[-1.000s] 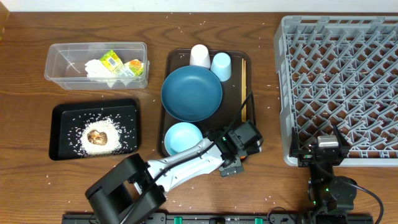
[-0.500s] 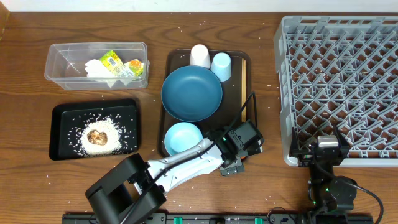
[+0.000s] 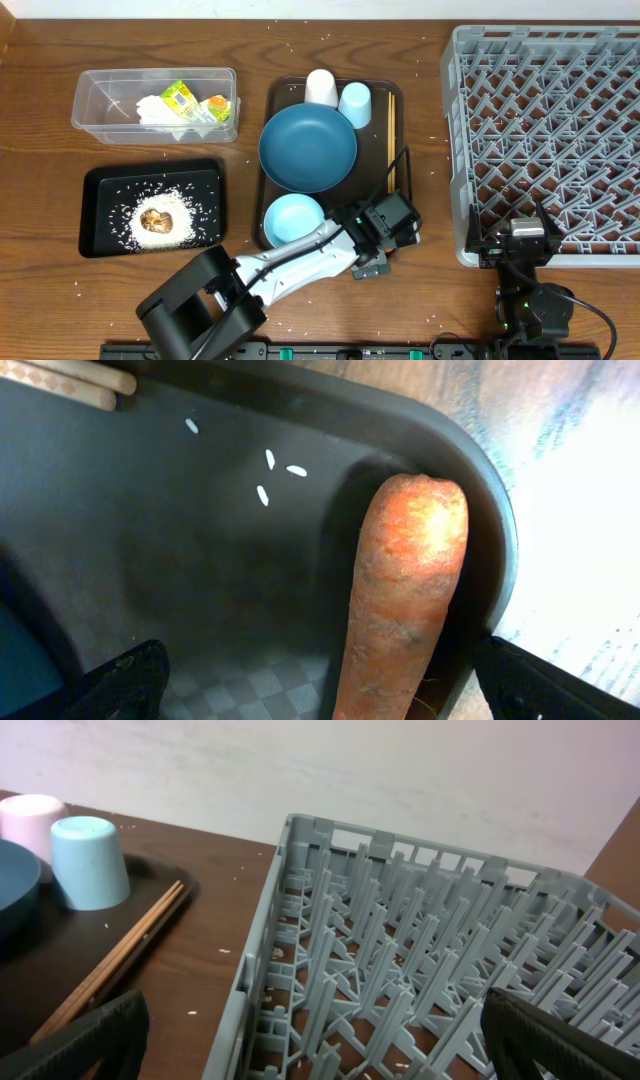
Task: Sort waste into correct bins and load items into the dishwasher rack
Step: 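Lower the left gripper around the carrot, then close the left gripper on the carrot and lift it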
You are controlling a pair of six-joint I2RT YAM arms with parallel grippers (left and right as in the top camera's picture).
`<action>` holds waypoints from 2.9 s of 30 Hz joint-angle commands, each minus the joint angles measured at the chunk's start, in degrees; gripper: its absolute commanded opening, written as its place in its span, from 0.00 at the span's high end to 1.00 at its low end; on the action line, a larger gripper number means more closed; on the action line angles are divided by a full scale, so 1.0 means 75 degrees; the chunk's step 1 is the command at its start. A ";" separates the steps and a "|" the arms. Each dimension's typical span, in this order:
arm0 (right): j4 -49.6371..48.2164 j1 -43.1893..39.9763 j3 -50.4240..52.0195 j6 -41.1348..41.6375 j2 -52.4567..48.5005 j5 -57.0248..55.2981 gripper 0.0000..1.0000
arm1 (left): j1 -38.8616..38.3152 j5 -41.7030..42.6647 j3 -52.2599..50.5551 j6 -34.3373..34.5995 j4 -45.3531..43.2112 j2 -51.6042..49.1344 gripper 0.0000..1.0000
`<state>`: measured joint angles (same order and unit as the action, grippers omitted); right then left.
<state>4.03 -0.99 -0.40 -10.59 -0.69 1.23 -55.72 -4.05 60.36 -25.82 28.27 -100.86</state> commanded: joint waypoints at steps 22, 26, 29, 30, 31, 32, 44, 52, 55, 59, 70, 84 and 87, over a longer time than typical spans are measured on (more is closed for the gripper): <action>0.0035 -0.0064 0.0006 0.0032 0.0047 -0.0050 0.01 | 0.0154 0.0090 0.0012 -0.0157 0.0286 0.0391 0.07; 0.0035 -0.0064 0.0006 0.0032 0.0047 -0.0047 0.01 | 0.0157 0.0402 0.0012 -0.0157 0.0303 0.0391 0.07; 0.0035 -0.0064 0.0006 0.0032 0.0047 -0.0047 0.01 | 0.0178 0.0399 0.0012 -0.0216 0.0277 0.0376 0.07; 0.0038 -0.0064 0.0006 0.0032 0.0047 -0.0050 0.01 | 0.0213 0.0399 0.0012 -0.0216 0.0262 0.0373 0.07; 0.0035 -0.0064 0.0006 0.0032 0.0047 -0.0050 0.01 | 0.0254 0.0399 0.0012 -0.0216 0.0239 0.0373 0.07; 0.0035 -0.0064 0.0006 0.0032 0.0047 -0.0047 0.01 | 0.0300 0.0399 0.0012 -0.0216 0.0207 0.0373 0.07; 0.0035 -0.0064 0.0006 0.0032 0.0047 -0.0050 0.01 | 0.0705 0.0892 -0.0003 -0.0356 0.0070 0.0370 0.07; 0.0035 -0.0064 0.0006 0.0029 0.0047 -0.0050 0.01 | 0.0708 0.1075 -0.0020 -0.0364 0.0058 0.0050 0.07; 0.0035 -0.0064 0.0006 0.0032 0.0047 -0.0050 0.01 | 0.0708 0.1049 -0.0020 -0.0388 -0.0050 -0.0105 0.07; 0.0035 -0.0064 0.0006 0.0032 0.0047 -0.0050 0.01 | 0.0708 0.1052 -0.0017 -0.0385 -0.0277 -0.0143 0.07; 0.0035 -0.0064 0.0006 0.0029 0.0047 -0.0050 0.01 | 0.0708 0.1107 -0.0020 -0.0379 -0.0321 -0.0297 0.12; 0.0035 -0.0064 0.0006 0.0029 0.0047 -0.0047 0.01 | 0.0708 0.1262 -0.0020 -0.0379 -0.0268 -0.0402 0.14; 0.0035 -0.0064 0.0006 0.0029 0.0047 -0.0050 0.01 | 0.0708 0.1268 -0.0020 -0.0376 -0.0268 -0.0469 0.23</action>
<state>4.03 -0.99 -0.40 -10.59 -0.69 1.23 -50.46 4.58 60.36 -28.38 25.85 -102.94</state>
